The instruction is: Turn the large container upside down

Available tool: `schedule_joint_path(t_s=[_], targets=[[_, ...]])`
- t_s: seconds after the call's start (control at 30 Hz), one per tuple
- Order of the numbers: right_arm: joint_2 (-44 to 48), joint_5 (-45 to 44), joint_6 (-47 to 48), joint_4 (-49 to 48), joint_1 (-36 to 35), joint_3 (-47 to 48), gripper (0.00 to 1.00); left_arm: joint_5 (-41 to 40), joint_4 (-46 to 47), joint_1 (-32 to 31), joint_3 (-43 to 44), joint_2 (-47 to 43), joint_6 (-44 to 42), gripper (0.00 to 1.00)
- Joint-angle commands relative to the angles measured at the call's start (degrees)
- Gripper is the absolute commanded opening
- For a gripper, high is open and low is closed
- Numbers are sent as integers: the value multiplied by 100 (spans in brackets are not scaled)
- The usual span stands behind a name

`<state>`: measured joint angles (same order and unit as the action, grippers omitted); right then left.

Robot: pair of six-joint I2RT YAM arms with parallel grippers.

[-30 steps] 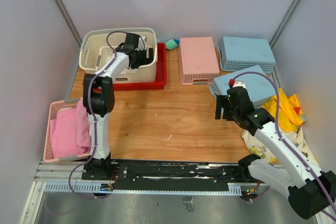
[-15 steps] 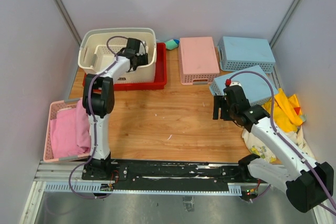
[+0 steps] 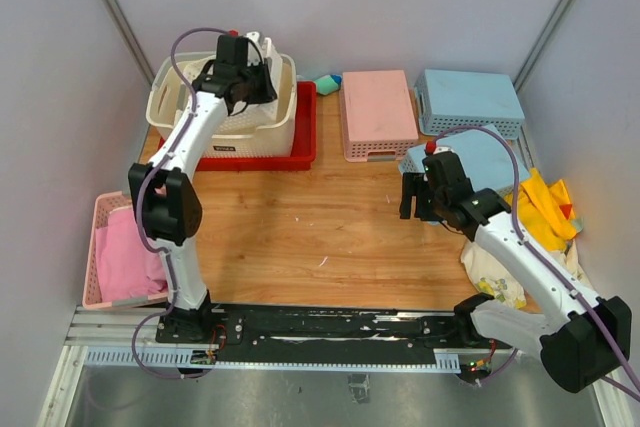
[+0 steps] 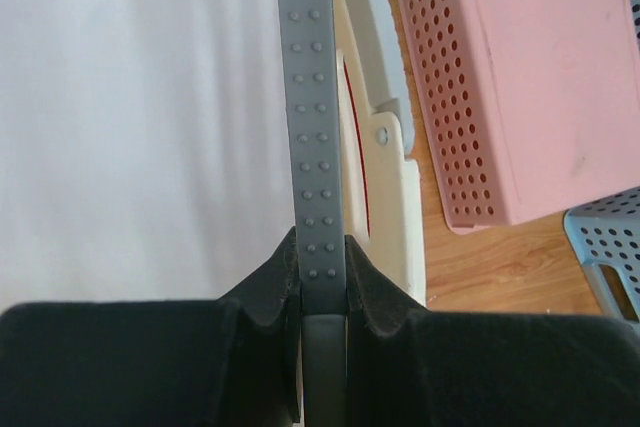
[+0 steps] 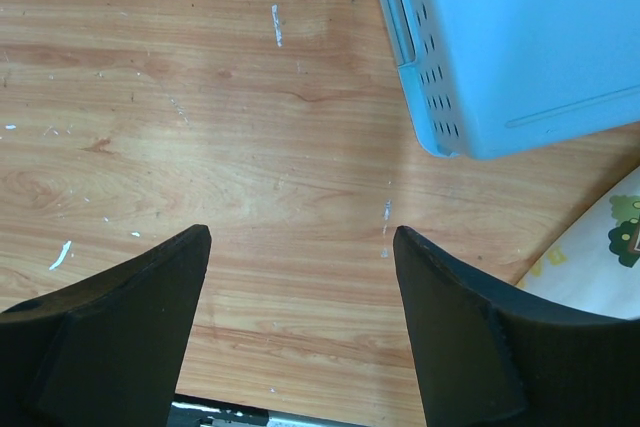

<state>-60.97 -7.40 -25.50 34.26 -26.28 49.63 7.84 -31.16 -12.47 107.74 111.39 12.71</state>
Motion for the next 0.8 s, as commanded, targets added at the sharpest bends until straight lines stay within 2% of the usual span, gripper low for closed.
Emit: schedule_joint_path(t_s=[0.0, 0.2, 0.37, 0.53, 0.63, 0.77], targets=[[1, 49, -48, 88, 9, 190, 76, 56, 36, 8, 395, -582, -305, 0], [83, -39, -78, 87, 9, 183, 76, -13, 8, -73, 473, -1559, -384, 0], [156, -280, -30, 129, 9, 332, 76, 5, -69, -510, 669, -2344, -410, 0], [474, -743, 129, 388, 9, 716, 76, 627, 0, -1078, 576, -2970, 38, 0], [774, -849, 122, 627, 10, 1086, 76, 1219, 438, -1381, 27, -3407, 505, 0], [1340, -1258, -68, 705, 10, 1243, 75, 1928, 1793, -1685, -1246, -4144, 1523, 0]])
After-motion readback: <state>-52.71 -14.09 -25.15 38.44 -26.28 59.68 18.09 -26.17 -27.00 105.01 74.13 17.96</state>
